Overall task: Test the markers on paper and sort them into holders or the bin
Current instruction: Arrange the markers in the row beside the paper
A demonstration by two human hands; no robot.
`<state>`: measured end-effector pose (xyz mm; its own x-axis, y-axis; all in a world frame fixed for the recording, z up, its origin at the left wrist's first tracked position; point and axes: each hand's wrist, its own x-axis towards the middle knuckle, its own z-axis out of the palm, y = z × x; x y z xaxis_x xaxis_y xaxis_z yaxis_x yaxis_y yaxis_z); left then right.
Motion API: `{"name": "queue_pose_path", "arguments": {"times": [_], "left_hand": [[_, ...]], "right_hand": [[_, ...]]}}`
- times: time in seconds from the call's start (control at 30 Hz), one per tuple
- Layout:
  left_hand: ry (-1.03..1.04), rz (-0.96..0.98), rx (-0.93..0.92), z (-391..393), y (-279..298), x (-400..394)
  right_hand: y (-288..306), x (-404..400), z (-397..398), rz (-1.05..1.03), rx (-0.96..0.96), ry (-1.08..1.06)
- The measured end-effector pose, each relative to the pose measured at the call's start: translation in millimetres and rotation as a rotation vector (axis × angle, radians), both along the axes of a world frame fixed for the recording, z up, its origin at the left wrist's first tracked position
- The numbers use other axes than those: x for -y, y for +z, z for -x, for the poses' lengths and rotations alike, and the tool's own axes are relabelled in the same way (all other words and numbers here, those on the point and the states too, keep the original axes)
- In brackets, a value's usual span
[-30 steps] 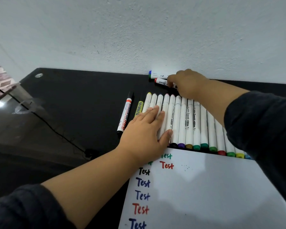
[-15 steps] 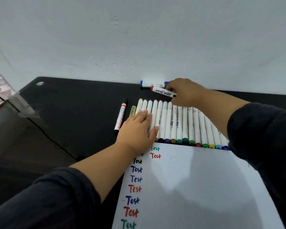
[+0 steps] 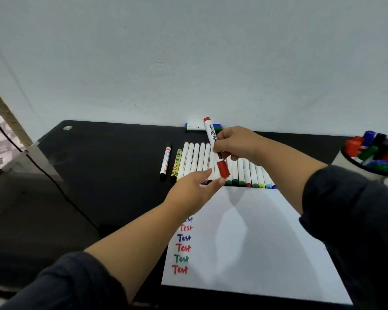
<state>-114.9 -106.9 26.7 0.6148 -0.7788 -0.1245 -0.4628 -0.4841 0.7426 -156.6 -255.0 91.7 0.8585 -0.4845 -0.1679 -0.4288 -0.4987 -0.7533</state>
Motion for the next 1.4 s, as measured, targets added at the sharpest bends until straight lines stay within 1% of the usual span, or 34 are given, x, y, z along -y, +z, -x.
{"name": "queue_pose_path", "arguments": {"times": [0.1,0.13,0.3,0.4,0.53,0.63,0.77,0.87,1.0,1.17,1.33,1.4], "left_hand": [[0.088,0.169,-0.352,14,9,-19],[0.106,0.185,-0.407,16,12,-26],[0.165,0.238,-0.491,26,17,-60],[0.202,0.224,-0.451,34,17,-74],[0.219,0.168,-0.281,50,11,-85],[0.213,0.117,-0.190,60,5,-88],[0.217,0.118,-0.132,69,-1,-88],[0.207,0.083,-0.074,73,-8,-88],[0.192,0.041,-0.120,73,-15,-86],[0.199,0.039,-0.147,69,-20,-83],[0.188,0.009,-0.080,63,-20,-82],[0.180,-0.003,-0.054,62,-20,-81]], "right_hand": [[3,-24,9,-0.097,0.050,-0.012],[3,-33,13,-0.127,0.074,-0.017],[-1,-74,33,-0.229,0.162,-0.094],[-7,-97,46,-0.218,0.174,-0.162],[-30,-121,61,-0.193,0.241,-0.227],[-44,-131,70,-0.255,0.329,-0.343],[-56,-135,79,-0.351,0.371,-0.462],[-65,-136,86,-0.363,0.366,-0.512],[-75,-135,88,-0.342,0.336,-0.557],[-78,-130,85,-0.324,0.323,-0.536],[-79,-126,81,-0.420,0.379,-0.550],[-81,-125,79,-0.399,0.377,-0.577]]}}
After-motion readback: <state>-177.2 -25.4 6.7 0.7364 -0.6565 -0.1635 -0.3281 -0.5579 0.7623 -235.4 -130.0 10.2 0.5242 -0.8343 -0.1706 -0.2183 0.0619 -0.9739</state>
